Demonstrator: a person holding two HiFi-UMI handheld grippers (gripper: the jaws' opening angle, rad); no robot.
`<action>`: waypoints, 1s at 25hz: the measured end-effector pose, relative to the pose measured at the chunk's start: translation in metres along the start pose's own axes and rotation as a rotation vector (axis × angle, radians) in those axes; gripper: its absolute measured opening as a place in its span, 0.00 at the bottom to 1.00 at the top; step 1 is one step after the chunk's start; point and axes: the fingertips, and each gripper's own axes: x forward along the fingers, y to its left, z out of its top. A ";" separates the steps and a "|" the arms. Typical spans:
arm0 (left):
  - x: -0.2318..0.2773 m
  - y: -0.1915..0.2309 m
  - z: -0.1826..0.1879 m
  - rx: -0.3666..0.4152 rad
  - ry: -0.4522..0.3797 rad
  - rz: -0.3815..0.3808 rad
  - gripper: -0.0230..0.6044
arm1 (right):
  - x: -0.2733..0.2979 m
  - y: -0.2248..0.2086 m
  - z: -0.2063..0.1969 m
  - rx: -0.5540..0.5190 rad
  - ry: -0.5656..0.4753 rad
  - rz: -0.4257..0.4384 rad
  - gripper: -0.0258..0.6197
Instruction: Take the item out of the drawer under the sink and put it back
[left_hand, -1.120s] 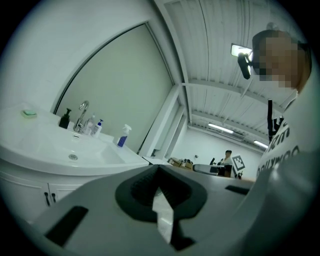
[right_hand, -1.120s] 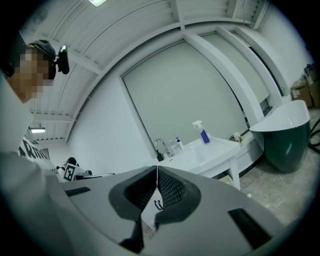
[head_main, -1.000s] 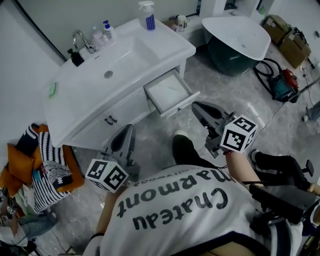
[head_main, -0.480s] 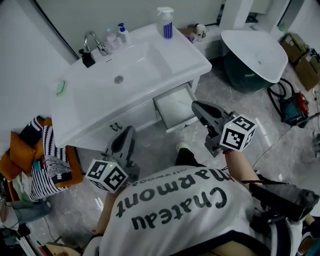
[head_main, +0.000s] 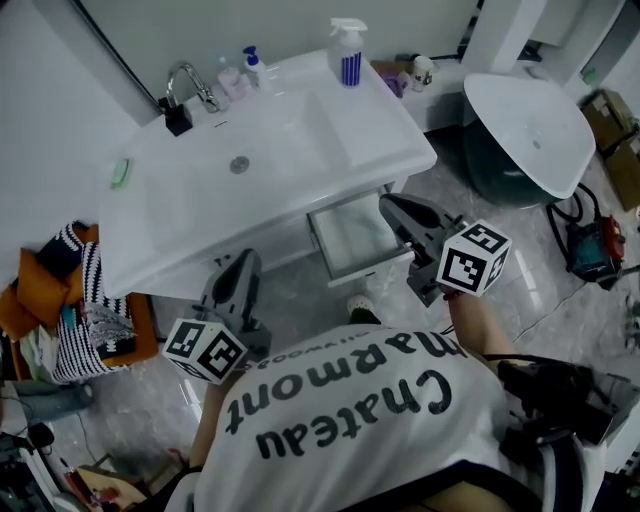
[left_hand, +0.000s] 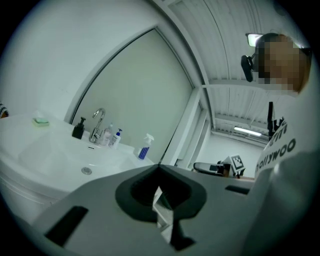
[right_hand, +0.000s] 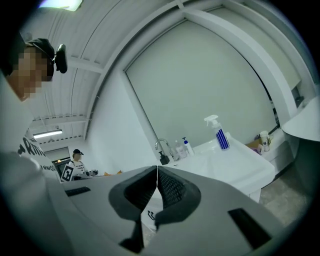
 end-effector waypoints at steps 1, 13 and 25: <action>0.004 0.003 0.003 -0.001 -0.007 0.012 0.05 | 0.003 -0.006 0.002 0.005 0.003 0.006 0.06; 0.052 0.011 0.009 -0.026 -0.010 0.087 0.05 | 0.038 -0.055 0.020 0.026 0.062 0.079 0.06; 0.083 0.014 -0.007 -0.050 -0.028 0.156 0.05 | 0.062 -0.092 0.011 0.022 0.138 0.156 0.06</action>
